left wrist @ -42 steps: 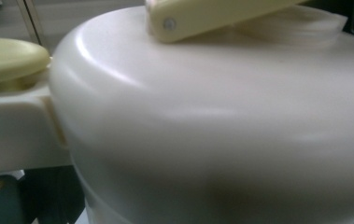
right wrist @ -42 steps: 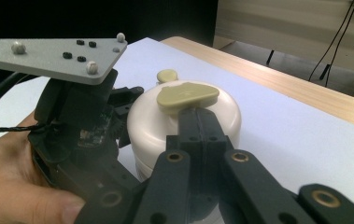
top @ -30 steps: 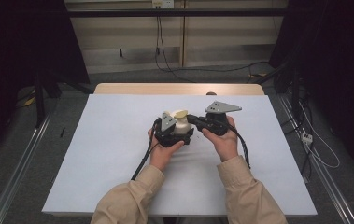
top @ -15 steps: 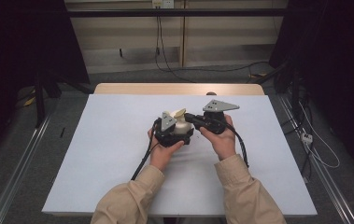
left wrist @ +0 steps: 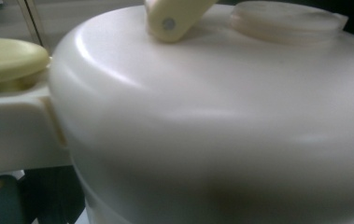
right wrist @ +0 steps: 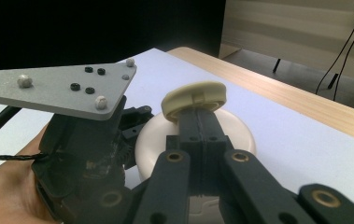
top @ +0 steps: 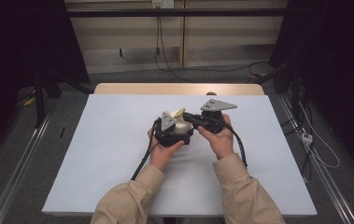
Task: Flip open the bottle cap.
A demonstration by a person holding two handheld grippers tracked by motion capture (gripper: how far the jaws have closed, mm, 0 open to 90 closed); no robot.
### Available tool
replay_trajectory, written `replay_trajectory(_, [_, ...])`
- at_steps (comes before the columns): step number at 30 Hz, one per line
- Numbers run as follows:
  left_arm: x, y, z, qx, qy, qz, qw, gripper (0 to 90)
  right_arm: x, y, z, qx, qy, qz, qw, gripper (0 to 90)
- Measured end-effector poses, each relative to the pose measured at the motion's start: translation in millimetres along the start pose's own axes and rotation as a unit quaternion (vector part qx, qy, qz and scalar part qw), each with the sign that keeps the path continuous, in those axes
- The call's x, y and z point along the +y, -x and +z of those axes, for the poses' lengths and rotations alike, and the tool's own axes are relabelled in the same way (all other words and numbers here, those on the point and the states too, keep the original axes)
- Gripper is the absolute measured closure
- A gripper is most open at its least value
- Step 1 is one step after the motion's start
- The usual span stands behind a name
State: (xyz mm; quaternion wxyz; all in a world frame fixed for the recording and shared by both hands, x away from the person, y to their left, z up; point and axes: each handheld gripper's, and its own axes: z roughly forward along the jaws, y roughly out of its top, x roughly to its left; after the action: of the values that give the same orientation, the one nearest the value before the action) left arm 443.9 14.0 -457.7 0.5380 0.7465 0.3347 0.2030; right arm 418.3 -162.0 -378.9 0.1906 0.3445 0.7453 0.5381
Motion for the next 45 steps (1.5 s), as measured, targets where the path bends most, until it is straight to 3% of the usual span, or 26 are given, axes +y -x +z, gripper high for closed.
replay_trajectory(45, [0.3,0.1,0.0,0.002,-0.001,0.001,1.0,5.1,7.1,-5.2,12.3,0.01,0.01,-0.006,0.9999,90.0])
